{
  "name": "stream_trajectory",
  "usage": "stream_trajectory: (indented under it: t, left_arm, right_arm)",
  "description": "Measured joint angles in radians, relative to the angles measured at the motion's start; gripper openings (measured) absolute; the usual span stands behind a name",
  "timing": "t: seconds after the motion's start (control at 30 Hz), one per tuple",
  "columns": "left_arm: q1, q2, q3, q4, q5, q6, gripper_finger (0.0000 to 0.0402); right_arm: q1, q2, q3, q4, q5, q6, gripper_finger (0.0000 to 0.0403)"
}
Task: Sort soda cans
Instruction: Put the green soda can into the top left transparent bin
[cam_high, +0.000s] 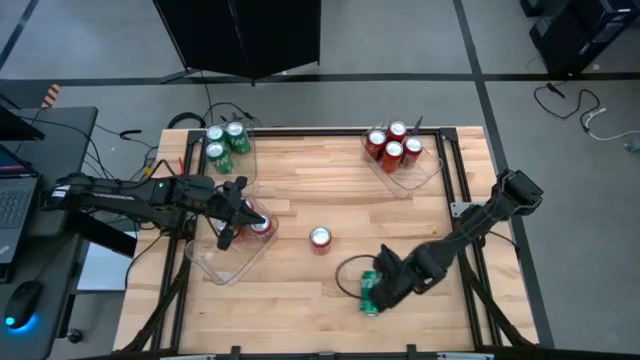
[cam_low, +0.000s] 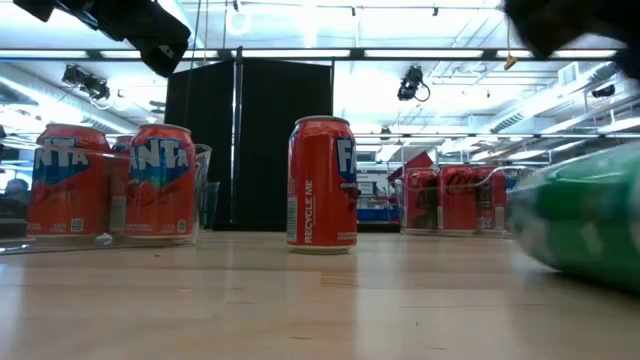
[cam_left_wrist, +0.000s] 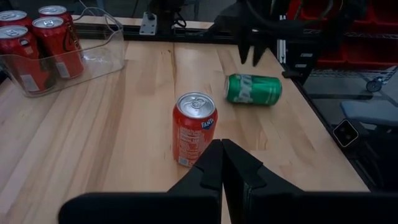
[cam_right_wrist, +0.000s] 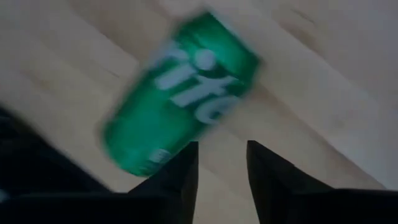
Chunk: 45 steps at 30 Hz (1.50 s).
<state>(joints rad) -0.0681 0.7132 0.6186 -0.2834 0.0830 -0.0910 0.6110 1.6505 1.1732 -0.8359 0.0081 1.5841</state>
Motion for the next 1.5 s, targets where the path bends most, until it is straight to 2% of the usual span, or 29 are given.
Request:
stream_trajectory:
  t: [0.17,0.27,0.47,0.6,0.83,1.03,1.17,1.3,1.4,1.5]
  left_arm:
    - [0.0,0.0,0.0,-0.017,0.0,0.0,0.0007]
    - [-0.001,0.009,0.0,-0.036,0.0,0.0,0.0007]
    - [-0.045,0.064,0.0,-0.015,0.0,0.004,0.0007]
    - [-0.083,0.104,0.0,-0.003,0.0,0.005,0.0007]
    - [-0.125,0.128,0.0,0.009,-0.023,0.006,0.0007]
    - [-0.13,0.128,0.0,0.02,-0.041,0.007,0.0007]
    - [-0.13,0.128,0.0,0.026,-0.047,0.008,0.0007]
    - [-0.13,0.128,0.0,0.025,-0.05,0.008,0.0007]
    - [-0.13,0.128,0.0,0.024,-0.049,0.008,0.0007]
    - [-0.13,0.128,0.0,0.024,-0.05,0.008,0.0007]
  right_arm:
    - [-0.049,0.0,0.0,0.268,0.039,-0.196,0.0148]
    - [-0.065,0.014,0.002,0.365,0.062,-0.288,0.0149]
    - [-0.12,0.113,0.002,0.416,0.069,-0.384,0.0109]
    - [-0.141,0.154,0.007,0.483,0.02,-0.441,0.0078]
    - [-0.143,0.125,0.003,0.388,0.011,-0.436,0.0041]
    - [-0.154,0.078,-0.004,0.2,0.114,-0.441,0.0043]
    - [-0.175,0.038,-0.002,0.117,0.134,-0.443,0.0052]
    - [-0.183,-0.011,0.004,0.126,0.131,-0.434,0.008]
    - [-0.182,-0.016,0.013,0.141,0.129,-0.405,0.0123]
    - [-0.186,-0.015,0.017,0.144,0.128,-0.384,0.0183]
